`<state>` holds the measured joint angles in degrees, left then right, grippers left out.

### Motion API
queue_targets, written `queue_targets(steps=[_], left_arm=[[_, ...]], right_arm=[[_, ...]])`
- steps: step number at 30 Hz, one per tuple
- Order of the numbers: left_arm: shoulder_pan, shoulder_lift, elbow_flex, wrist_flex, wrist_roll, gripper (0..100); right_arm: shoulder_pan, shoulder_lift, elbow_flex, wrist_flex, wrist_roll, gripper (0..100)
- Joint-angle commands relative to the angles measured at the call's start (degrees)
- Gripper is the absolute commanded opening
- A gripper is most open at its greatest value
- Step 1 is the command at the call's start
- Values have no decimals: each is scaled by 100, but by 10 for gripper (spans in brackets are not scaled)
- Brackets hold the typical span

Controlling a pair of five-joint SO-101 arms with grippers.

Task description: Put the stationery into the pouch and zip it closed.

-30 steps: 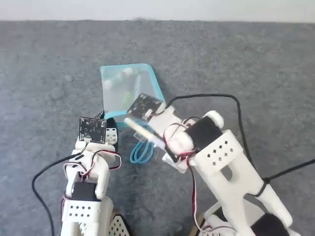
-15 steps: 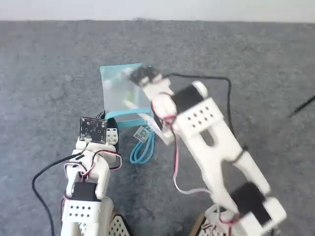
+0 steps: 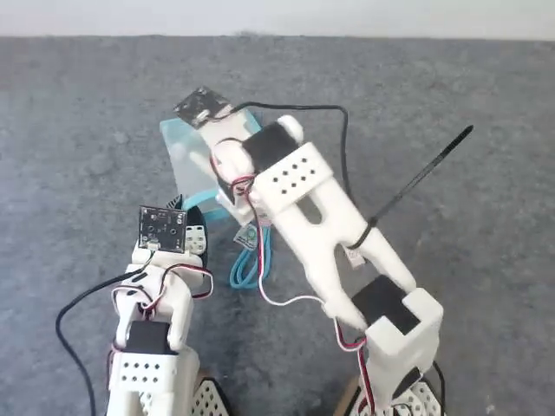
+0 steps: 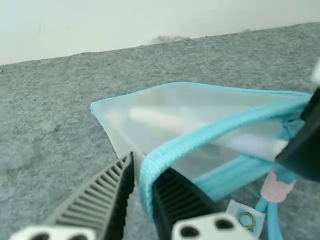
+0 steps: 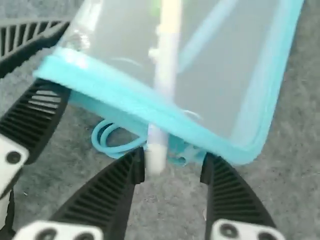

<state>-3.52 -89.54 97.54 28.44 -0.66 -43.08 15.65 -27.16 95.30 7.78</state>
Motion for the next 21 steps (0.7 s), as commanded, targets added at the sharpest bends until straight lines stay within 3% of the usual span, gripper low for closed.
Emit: queue_targets(steps=[1, 10, 18, 21], left_arm=[[53, -35, -75, 0, -70, 13], [53, -35, -75, -9, -70, 13], [26, -70, -75, 0, -70, 13], [44, -62, -75, 0, -70, 13]], right_arm=[[-171, -708, -352, 101, -53, 199], [-127, -2009, 255, 101, -9, 199], [1244, -3512, 2629, -716, 18, 198], [1446, -3864, 3912, -892, 510, 198]])
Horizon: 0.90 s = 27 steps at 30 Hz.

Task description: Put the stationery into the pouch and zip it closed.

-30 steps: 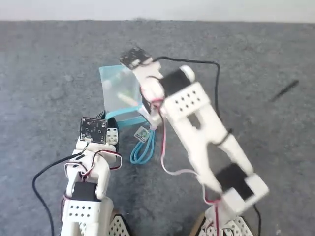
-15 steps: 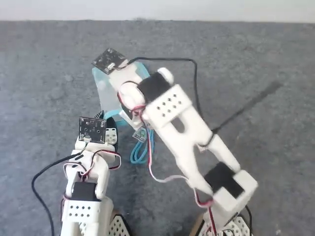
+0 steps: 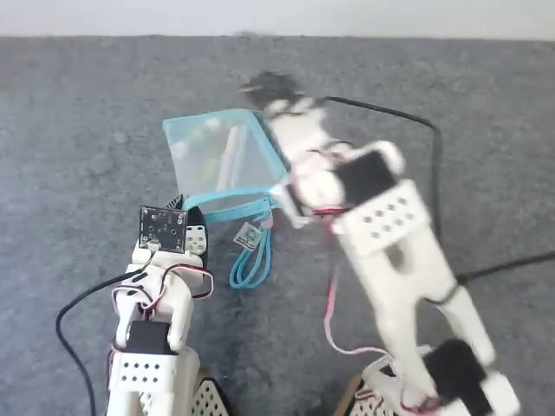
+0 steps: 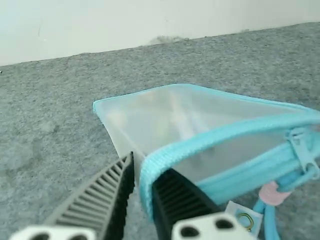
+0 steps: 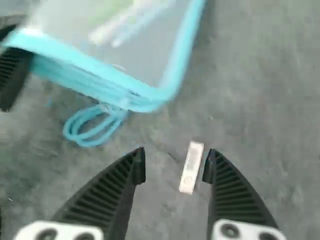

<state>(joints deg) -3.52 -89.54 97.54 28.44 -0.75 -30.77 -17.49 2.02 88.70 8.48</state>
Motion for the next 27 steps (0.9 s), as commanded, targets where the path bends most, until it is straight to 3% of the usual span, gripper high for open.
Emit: queue_targets(steps=[1, 13, 27], left_arm=[[44, -70, -75, 0, -62, 13], [0, -62, -75, 0, -62, 13], [9, -62, -75, 0, -62, 13]], right_arm=[[259, -593, 1371, -321, 598, 198], [1033, -611, 4299, -2923, 536, 199], [1068, -602, 4949, -3530, 545, 199]])
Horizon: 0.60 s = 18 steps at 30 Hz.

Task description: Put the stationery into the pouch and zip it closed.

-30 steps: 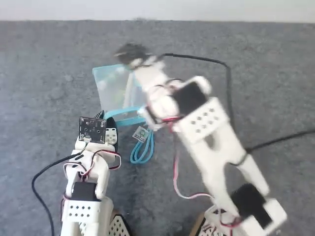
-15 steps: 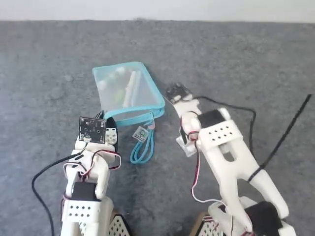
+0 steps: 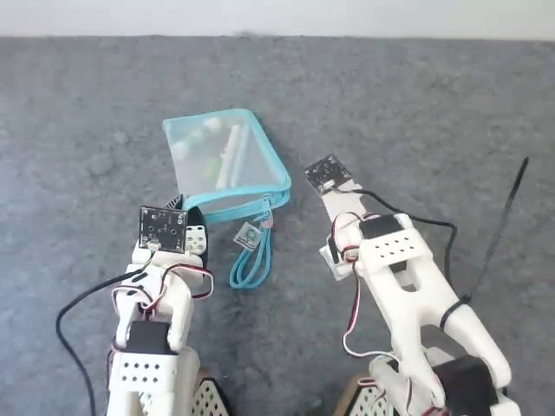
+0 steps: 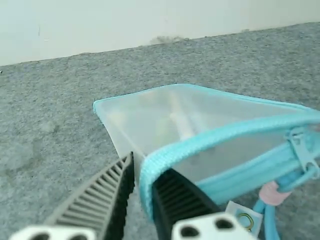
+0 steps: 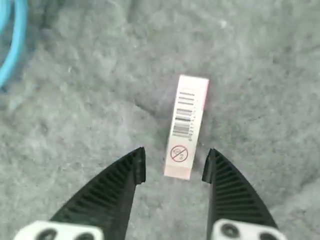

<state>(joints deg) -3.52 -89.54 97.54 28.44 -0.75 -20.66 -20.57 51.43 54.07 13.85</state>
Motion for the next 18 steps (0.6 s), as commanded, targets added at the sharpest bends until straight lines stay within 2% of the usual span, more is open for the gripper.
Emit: queue_targets(steps=[1, 7, 15, 18], left_arm=[[9, -62, -75, 0, -62, 13], [9, -62, -75, 0, -62, 13], [0, -79, -75, 88, -62, 13], [0, -79, -75, 114, -62, 13]], right_arm=[[57, -295, 53, -66, 9, 199], [66, -198, 105, -66, 9, 198], [119, 989, -396, -75, 132, 197], [127, 1068, -440, -75, 132, 152]])
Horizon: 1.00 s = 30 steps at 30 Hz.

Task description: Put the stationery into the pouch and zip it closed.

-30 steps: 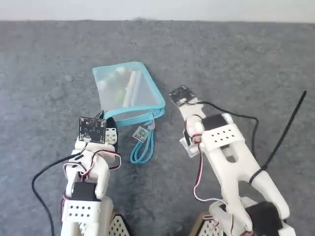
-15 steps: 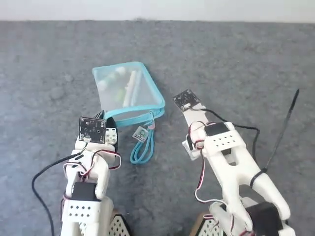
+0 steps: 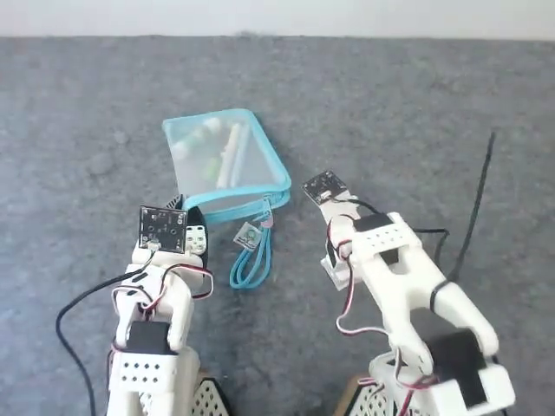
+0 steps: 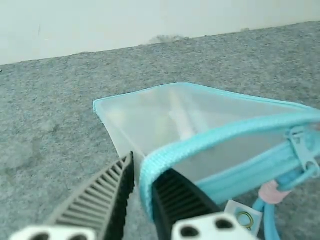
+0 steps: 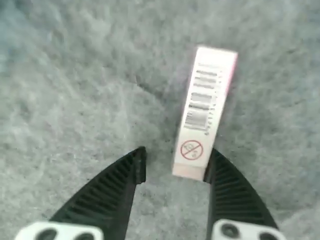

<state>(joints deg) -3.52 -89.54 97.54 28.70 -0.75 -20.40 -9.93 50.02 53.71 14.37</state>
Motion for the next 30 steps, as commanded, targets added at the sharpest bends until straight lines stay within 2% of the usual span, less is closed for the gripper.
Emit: queue_targets(steps=[1, 4, 8, 12, 15, 19, 23, 30], left_arm=[[0, -79, -75, 88, -62, 13], [0, -79, -75, 88, -62, 13], [9, -79, -75, 88, -62, 13], [35, -79, -75, 88, -62, 13], [44, -79, -75, 79, -62, 13], [53, -79, -75, 62, -62, 13], [53, -79, -75, 62, -62, 13], [53, -79, -75, 70, -62, 13]], right_arm=[[101, 4, -299, -48, 79, 121], [101, 4, -299, -66, 70, 44], [127, -40, -413, 40, 70, 37], [400, -541, -993, 804, 53, 36], [321, -1209, -1433, 1543, 44, 36], [-198, -2229, -1934, 2343, 44, 37], [-1033, -2932, -2365, 2923, -35, 37], [-2202, -2809, -2523, 2905, -62, 37]])
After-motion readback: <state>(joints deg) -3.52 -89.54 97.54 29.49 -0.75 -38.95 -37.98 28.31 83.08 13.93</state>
